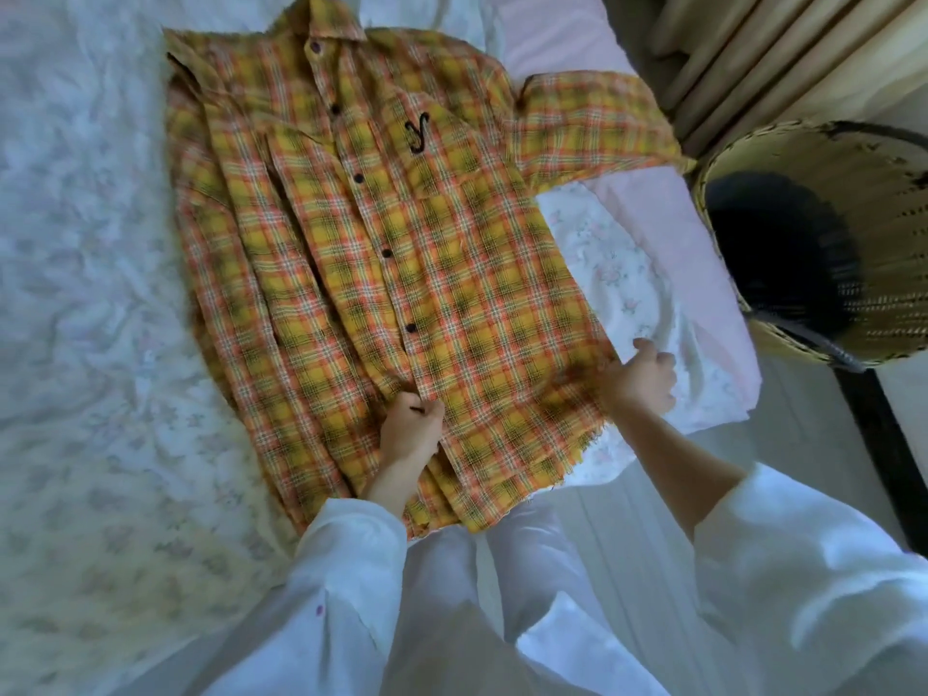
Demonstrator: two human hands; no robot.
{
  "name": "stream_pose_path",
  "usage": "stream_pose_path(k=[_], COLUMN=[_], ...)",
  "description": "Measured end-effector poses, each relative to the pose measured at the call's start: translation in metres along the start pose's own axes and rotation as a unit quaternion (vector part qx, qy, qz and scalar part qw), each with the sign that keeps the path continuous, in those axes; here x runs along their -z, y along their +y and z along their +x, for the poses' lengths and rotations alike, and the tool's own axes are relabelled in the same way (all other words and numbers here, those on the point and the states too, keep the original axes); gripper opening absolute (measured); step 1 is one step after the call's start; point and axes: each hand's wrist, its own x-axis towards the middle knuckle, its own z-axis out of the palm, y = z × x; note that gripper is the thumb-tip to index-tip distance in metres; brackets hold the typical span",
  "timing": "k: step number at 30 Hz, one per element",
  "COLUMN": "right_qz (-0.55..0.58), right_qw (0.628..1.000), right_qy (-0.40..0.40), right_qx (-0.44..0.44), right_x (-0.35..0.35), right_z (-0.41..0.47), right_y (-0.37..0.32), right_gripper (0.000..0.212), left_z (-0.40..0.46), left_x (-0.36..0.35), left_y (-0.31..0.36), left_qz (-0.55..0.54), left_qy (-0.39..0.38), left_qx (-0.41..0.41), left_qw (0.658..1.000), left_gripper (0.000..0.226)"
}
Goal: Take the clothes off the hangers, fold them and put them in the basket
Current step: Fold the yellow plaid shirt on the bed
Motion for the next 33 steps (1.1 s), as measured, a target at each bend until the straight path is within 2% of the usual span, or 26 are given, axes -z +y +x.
stream_pose_path(k=[3, 7, 10, 12, 15, 17, 19, 20, 22, 25, 27, 29, 31, 33], right_qz=[-0.023, -0.005, 0.001, 0.0, -0.002, -0.005, -0.012, -0.018, -0.027, -0.069, -0.088, -0.071, -0.051, -0.038], right_qw=[0.993, 0.965, 0.942, 0.926, 0.903, 0.897, 0.886, 0.883, 0.895, 0.95, 0.967, 0.977, 0.98, 0.981], right_qy=[-0.009, -0.095, -0.157, -0.191, -0.235, -0.252, -0.27, -0.278, -0.276, -0.219, -0.186, -0.163, -0.157, -0.149], right_qx=[0.112, 0.244, 0.297, 0.325, 0.36, 0.364, 0.376, 0.378, 0.349, 0.212, 0.152, 0.114, 0.113, 0.121], right_x=[0.001, -0.009, -0.024, -0.039, -0.068, -0.087, -0.112, -0.126, -0.155, -0.186, -0.194, -0.197, -0.196, -0.194], right_z=[-0.018, -0.048, -0.074, -0.092, -0.12, -0.136, -0.148, -0.153, -0.163, -0.169, -0.168, -0.166, -0.164, -0.162], right_y=[-0.033, -0.089, -0.135, -0.163, -0.2, -0.222, -0.239, -0.246, -0.26, -0.269, -0.271, -0.275, -0.277, -0.278], right_gripper=[0.055, 0.05, 0.045, 0.043, 0.042, 0.041, 0.04, 0.04, 0.047, 0.071, 0.074, 0.054, 0.031, 0.025], left_z=[0.005, 0.017, 0.036, 0.055, 0.086, 0.107, 0.124, 0.134, 0.147, 0.16, 0.163, 0.165, 0.163, 0.166], left_x=[0.022, 0.066, 0.111, 0.144, 0.189, 0.212, 0.224, 0.227, 0.232, 0.246, 0.258, 0.273, 0.288, 0.309], left_y=[0.009, 0.019, 0.019, 0.016, 0.006, -0.007, -0.019, -0.025, -0.032, -0.042, -0.047, -0.05, -0.047, -0.042], left_qz=[-0.039, -0.063, -0.054, -0.07, -0.09, -0.106, -0.132, -0.143, -0.158, -0.2, -0.238, -0.252, -0.252, -0.261], left_qy=[0.055, 0.118, 0.203, 0.244, 0.245, 0.209, 0.154, 0.122, 0.069, 0.014, 0.002, 0.035, 0.104, 0.165], left_qx=[-0.018, -0.067, -0.092, -0.08, -0.011, 0.048, 0.068, 0.054, 0.029, 0.008, -0.007, -0.032, -0.056, -0.08], left_qw=[0.998, 0.989, 0.973, 0.964, 0.965, 0.971, 0.977, 0.981, 0.985, 0.98, 0.971, 0.967, 0.961, 0.948], left_gripper=[0.025, 0.018, 0.023, 0.027, 0.036, 0.041, 0.027, 0.014, 0.02, 0.024, 0.02, 0.019, 0.018, 0.014])
